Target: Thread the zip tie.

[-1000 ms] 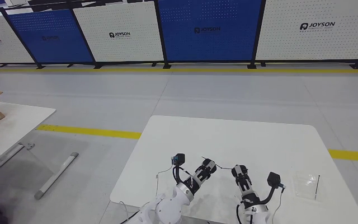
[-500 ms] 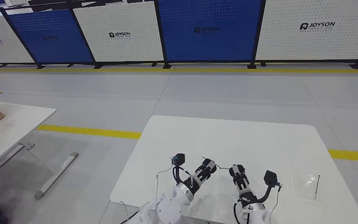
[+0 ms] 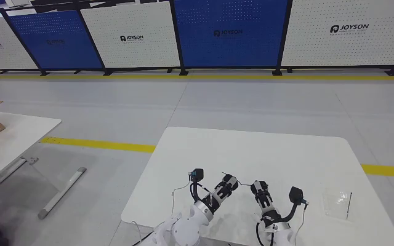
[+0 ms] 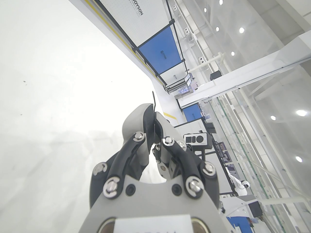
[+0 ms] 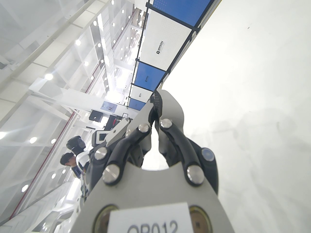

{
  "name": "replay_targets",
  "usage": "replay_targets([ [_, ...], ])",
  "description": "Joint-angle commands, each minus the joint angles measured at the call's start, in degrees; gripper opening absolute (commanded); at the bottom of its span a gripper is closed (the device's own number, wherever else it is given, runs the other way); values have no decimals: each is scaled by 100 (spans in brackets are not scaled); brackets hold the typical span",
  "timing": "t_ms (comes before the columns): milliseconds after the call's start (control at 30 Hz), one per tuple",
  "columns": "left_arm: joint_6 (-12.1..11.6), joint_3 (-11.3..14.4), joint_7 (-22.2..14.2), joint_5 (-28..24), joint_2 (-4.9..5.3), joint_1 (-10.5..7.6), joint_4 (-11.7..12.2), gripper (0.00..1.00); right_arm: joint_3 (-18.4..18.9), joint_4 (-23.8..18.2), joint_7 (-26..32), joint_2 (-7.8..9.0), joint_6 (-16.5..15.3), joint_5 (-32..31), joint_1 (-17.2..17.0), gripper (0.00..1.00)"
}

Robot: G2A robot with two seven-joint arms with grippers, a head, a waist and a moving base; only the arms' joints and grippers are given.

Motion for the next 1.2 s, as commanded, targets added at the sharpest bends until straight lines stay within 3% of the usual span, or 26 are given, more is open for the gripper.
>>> replay_targets([
  [0,0,0,0,0,0,0,0,0,0,0,0,0,0,0,0,0],
  [1167,0,0,0,0,0,0,0,0,-50,-55,201,-23,77,-49,100,0],
])
